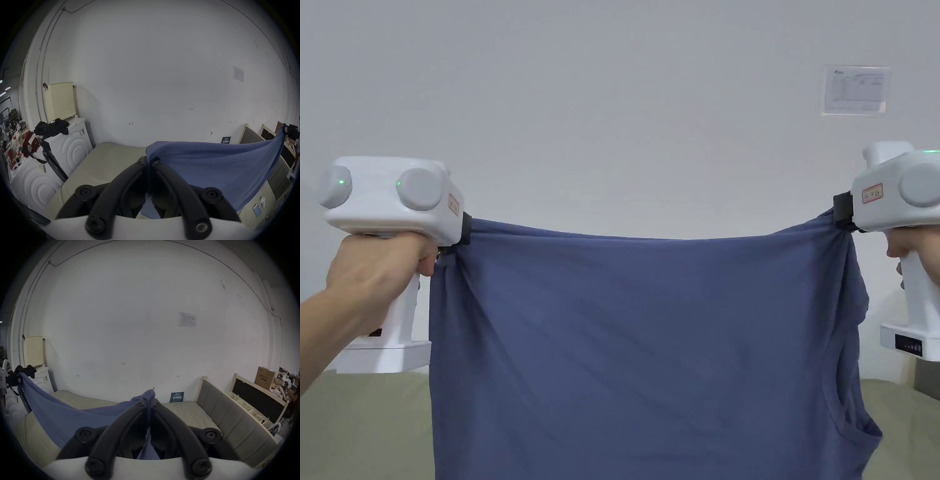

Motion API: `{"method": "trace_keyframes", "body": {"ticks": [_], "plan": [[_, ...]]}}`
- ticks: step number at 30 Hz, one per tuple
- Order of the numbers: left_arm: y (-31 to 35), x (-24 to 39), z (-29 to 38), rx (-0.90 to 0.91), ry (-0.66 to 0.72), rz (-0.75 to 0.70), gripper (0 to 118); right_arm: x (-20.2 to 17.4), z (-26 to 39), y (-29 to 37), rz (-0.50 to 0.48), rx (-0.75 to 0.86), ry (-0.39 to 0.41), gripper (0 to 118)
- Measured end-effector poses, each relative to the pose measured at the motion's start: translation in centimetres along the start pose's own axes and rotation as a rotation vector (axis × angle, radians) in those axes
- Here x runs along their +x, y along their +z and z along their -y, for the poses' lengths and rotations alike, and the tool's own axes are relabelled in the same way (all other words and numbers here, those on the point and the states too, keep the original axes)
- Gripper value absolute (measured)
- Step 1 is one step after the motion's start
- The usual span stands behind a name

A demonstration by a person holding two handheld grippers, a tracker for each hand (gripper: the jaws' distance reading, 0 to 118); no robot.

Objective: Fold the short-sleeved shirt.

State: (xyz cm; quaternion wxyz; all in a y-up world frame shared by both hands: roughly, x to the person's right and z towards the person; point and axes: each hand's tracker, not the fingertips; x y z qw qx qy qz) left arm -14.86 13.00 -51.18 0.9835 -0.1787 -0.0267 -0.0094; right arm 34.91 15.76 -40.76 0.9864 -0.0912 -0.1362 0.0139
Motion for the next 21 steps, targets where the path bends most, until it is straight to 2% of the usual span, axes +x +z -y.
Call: {"method": "trace_keyframes", "body": {"ticks": [11, 14, 21], "plan": [[-9.4, 1.7, -1.4, 0.007, -0.026, -0.056, 2, -1.8, -2.1, -8.9, 0.024, 0.006, 0.04, 4], [-11.8, 1.6, -1.3, 0.013, 0.004, -0.063, 2, -2.5, -2.0, -11.2, 0.028, 0.01, 0.053, 4], [-17.1, 2.0, 2.5, 0.012, -0.027, -0.08, 2, -4.0, 2.1, -15.4, 0.031, 0.01, 0.052, 4]]}}
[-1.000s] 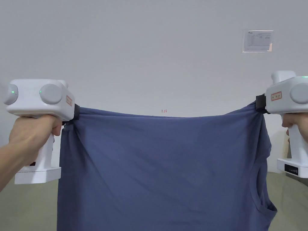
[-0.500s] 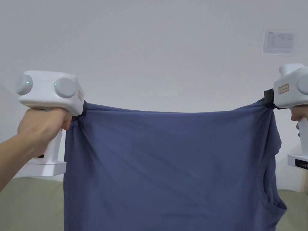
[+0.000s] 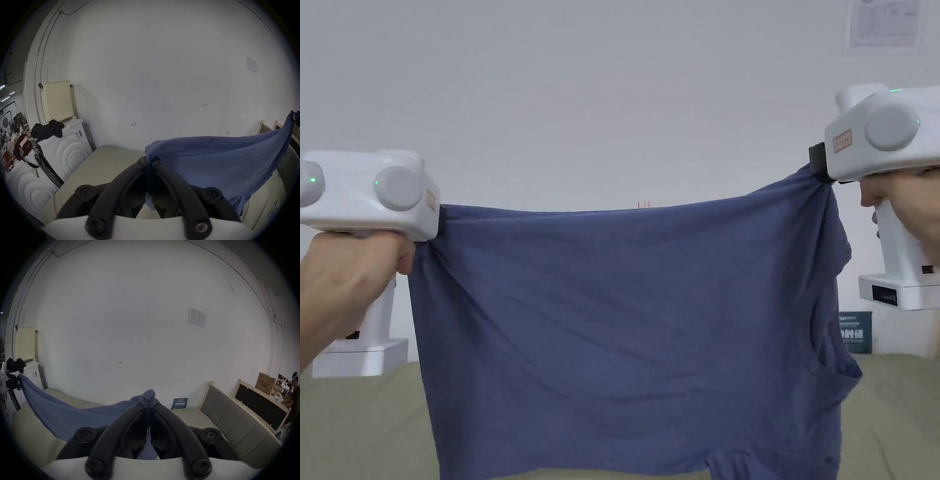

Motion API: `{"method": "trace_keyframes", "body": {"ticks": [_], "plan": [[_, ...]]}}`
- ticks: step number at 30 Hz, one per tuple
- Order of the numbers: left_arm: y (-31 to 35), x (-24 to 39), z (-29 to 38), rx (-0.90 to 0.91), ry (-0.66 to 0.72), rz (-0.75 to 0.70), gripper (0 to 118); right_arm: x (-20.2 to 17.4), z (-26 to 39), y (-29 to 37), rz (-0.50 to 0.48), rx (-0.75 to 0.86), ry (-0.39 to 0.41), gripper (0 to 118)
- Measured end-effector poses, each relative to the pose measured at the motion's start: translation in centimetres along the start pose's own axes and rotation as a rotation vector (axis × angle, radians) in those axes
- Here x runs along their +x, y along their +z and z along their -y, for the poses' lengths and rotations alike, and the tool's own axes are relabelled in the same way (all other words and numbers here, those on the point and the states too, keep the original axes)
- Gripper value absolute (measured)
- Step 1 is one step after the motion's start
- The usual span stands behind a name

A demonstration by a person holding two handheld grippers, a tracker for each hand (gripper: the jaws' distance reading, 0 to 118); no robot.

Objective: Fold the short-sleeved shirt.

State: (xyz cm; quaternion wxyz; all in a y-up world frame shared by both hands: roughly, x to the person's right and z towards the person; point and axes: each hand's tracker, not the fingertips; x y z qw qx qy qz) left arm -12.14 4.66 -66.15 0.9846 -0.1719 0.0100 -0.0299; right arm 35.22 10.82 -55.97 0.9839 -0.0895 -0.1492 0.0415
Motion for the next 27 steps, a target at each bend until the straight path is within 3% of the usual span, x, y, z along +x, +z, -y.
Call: {"method": "trace_keyframes", "body": {"ticks": [4, 8, 13, 16, 17, 20, 27], "plan": [[-2.9, 0.0, 5.8, -0.105, -0.032, 0.015, 2, -0.5, 6.6, -1.3, -0.028, -0.106, 0.031, 4], [-4.0, -0.4, 13.2, -0.212, -0.055, 0.047, 2, -0.6, 15.4, -0.3, -0.07, -0.212, -0.017, 4], [-1.5, -1.9, 23.4, -0.355, -0.098, 0.105, 2, -0.6, 26.6, 5.9, -0.141, -0.367, -0.026, 4], [2.2, -3.8, 28.8, -0.414, -0.055, 0.135, 2, -0.4, 32.8, 11.4, -0.191, -0.442, -0.037, 4], [3.5, -4.5, 30.5, -0.442, -0.036, 0.157, 2, -0.4, 34.6, 13.7, -0.145, -0.475, -0.048, 4], [7.9, -6.2, 34.7, -0.49, -0.066, 0.162, 2, 0.1, 38.8, 19.6, -0.171, -0.525, -0.129, 4], [19.8, -9.6, 41.2, -0.534, -0.1, 0.181, 2, 1.1, 44.5, 31.7, -0.19, -0.584, -0.112, 4]]}}
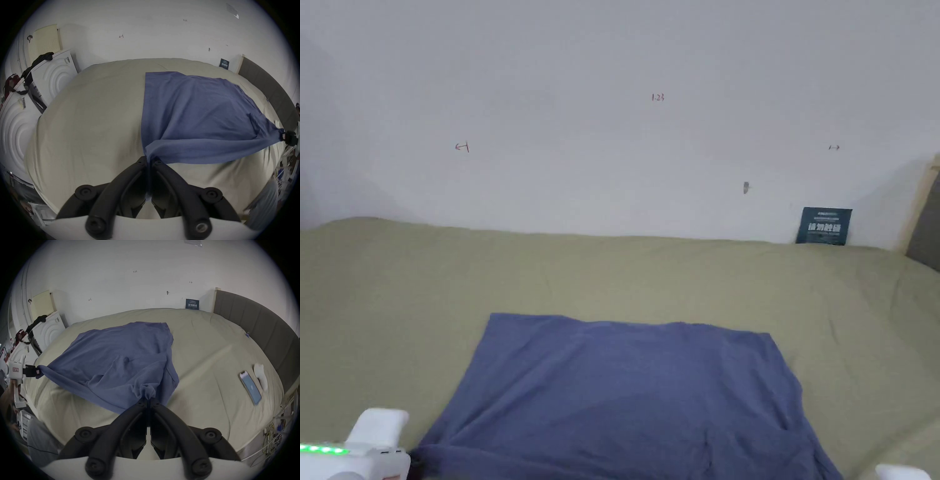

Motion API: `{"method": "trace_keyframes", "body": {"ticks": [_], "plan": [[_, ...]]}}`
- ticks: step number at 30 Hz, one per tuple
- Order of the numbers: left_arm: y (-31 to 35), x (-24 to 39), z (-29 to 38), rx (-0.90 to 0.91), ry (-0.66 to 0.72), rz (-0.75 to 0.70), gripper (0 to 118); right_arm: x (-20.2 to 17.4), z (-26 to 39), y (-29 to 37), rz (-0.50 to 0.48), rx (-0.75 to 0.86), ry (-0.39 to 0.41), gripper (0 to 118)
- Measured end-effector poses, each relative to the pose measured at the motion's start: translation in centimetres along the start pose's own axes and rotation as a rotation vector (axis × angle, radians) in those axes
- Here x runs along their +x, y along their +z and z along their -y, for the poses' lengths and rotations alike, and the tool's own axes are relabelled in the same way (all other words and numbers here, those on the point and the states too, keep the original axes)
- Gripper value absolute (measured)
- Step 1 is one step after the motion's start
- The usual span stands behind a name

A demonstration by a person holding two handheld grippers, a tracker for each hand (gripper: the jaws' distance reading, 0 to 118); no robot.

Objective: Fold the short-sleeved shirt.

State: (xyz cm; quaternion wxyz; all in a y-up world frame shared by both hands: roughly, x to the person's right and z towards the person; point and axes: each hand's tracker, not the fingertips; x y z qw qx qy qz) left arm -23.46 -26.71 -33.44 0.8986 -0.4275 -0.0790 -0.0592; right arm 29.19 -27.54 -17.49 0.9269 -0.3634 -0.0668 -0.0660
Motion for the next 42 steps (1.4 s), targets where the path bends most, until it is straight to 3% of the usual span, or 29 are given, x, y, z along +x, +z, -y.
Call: {"method": "trace_keyframes", "body": {"ticks": [6, 12, 13, 15, 16, 17, 18, 20, 24, 25, 26, 27, 28, 38, 39, 41, 42], "plan": [[4.8, -1.2, 7.1, -0.004, 0.022, 0.03, 2, 0.5, 6.6, 5.6, -0.019, -0.013, -0.025, 4], [6.1, -1.0, 9.4, -0.015, 0.038, 0.054, 6, 0.9, 7.8, 6.4, -0.025, -0.007, -0.061, 8], [6.1, -1.1, 9.4, -0.01, 0.045, 0.056, 23, 1.0, 7.7, 6.2, -0.035, -0.014, -0.068, 35], [6.1, -1.4, 9.3, -0.019, 0.06, 0.073, 102, 0.9, 7.4, 6.1, -0.027, -0.009, -0.075, 109], [6.0, -1.3, 9.5, -0.023, 0.064, 0.067, 118, 1.0, 7.1, 6.0, -0.025, -0.01, -0.077, 117], [6.0, -1.4, 9.6, -0.028, 0.063, 0.066, 116, 1.1, 7.2, 5.9, -0.024, -0.011, -0.077, 114], [6.3, -1.5, 9.9, 0.033, 0.064, 0.025, 116, 1.3, 7.5, 6.6, 0.006, 0.123, -0.103, 115], [7.1, -1.2, 10.2, 0.013, 0.067, 0.036, 116, 1.0, 7.5, 6.8, 0.0, 0.023, -0.077, 115], [9.2, -0.7, 10.0, 0.115, 0.12, 0.032, 110, 0.5, 6.1, 8.2, 0.007, 0.07, -0.077, 109], [9.8, -0.4, 9.9, 0.148, 0.129, 0.022, 104, 0.3, 5.9, 8.6, 0.016, 0.121, -0.059, 102], [10.3, -0.1, 9.9, 0.185, 0.121, 0.012, 85, 0.1, 5.8, 8.9, 0.029, 0.154, -0.027, 82], [10.6, 0.1, 9.9, 0.21, 0.12, -0.006, 54, -0.2, 5.7, 9.1, 0.036, 0.162, -0.006, 49], [10.6, -0.2, 9.9, 0.206, 0.12, -0.009, 0, -0.4, 5.6, 9.1, 0.03, 0.164, 0.002, 2], [9.1, -2.6, 11.2, 0.073, 0.151, 0.002, 0, 0.3, 6.8, 8.6, 0.029, 0.117, -0.028, 2], [8.9, -2.7, 11.4, 0.07, 0.162, 0.008, 7, 0.5, 7.0, 8.5, 0.03, 0.103, -0.032, 2], [8.3, -2.9, 11.6, 0.039, 0.172, 0.036, 95, 0.8, 7.3, 8.3, 0.025, 0.081, -0.033, 2], [7.7, -2.9, 11.4, 0.001, 0.158, 0.026, 118, 0.1, 7.4, 8.3, 0.032, 0.074, -0.025, 2]]}}
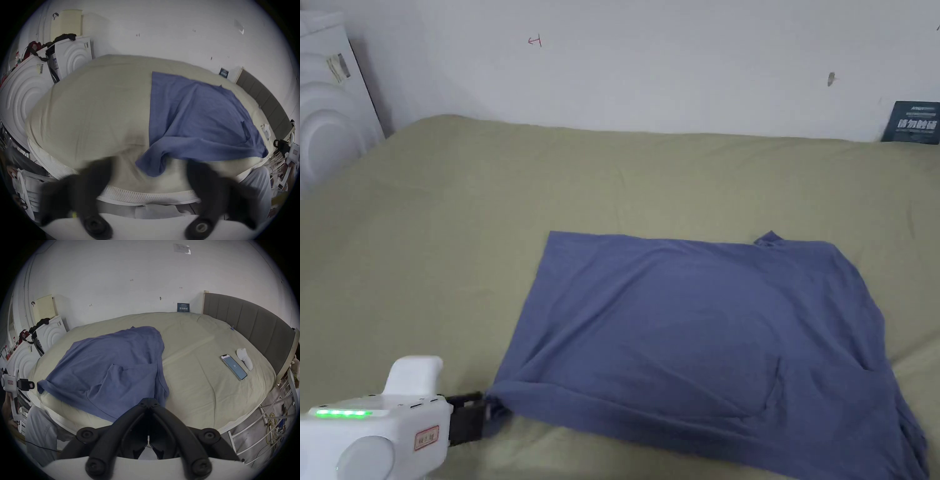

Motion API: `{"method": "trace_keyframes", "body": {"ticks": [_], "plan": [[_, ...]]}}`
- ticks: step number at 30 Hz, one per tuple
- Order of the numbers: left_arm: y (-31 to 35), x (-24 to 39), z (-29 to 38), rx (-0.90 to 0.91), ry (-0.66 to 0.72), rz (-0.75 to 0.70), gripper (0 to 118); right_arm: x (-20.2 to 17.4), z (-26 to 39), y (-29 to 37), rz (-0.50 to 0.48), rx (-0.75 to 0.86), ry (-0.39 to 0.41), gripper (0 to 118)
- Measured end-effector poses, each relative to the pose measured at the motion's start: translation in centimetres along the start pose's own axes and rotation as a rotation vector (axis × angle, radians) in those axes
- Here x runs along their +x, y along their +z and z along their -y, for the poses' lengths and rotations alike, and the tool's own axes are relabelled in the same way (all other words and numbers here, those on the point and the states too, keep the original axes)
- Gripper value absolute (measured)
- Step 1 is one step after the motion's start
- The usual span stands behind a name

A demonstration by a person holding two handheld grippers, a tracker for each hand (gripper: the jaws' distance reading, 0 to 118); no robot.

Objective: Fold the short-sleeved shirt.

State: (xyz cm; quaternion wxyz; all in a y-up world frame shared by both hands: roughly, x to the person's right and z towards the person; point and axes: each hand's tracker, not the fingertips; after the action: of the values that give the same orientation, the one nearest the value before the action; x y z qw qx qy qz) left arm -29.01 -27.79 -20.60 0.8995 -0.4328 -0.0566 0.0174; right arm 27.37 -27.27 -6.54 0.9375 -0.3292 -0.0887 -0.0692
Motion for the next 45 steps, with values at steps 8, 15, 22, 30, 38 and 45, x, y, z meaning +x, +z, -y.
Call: {"method": "trace_keyframes", "body": {"ticks": [8, 15, 22, 30, 38, 45], "plan": [[-7.2, -1.2, -1.2, -0.103, -0.09, -0.038, 32, 0.8, 0.9, -1.9, -0.01, -0.065, -0.008, 2], [-5.0, 1.1, -0.5, -0.101, -0.112, 0.01, 2, 2.4, 1.3, -2.7, -0.013, -0.1, -0.037, 2], [-3.3, 2.4, -0.3, -0.086, -0.076, 0.01, 2, 2.6, 0.8, -3.0, -0.068, -0.14, -0.001, 111], [-3.2, 2.5, -0.3, -0.093, -0.051, 0.009, 2, 2.1, 2.7, -5.5, -0.059, -0.227, 0.022, 71], [-3.6, 1.7, -0.5, -0.108, -0.032, 0.013, 2, 2.8, 2.7, -4.9, -0.092, -0.231, 0.06, 4], [-2.1, 1.5, -2.4, -0.076, -0.054, 0.034, 2, 1.9, -1.3, -3.5, -0.089, -0.141, 0.068, 4]]}}
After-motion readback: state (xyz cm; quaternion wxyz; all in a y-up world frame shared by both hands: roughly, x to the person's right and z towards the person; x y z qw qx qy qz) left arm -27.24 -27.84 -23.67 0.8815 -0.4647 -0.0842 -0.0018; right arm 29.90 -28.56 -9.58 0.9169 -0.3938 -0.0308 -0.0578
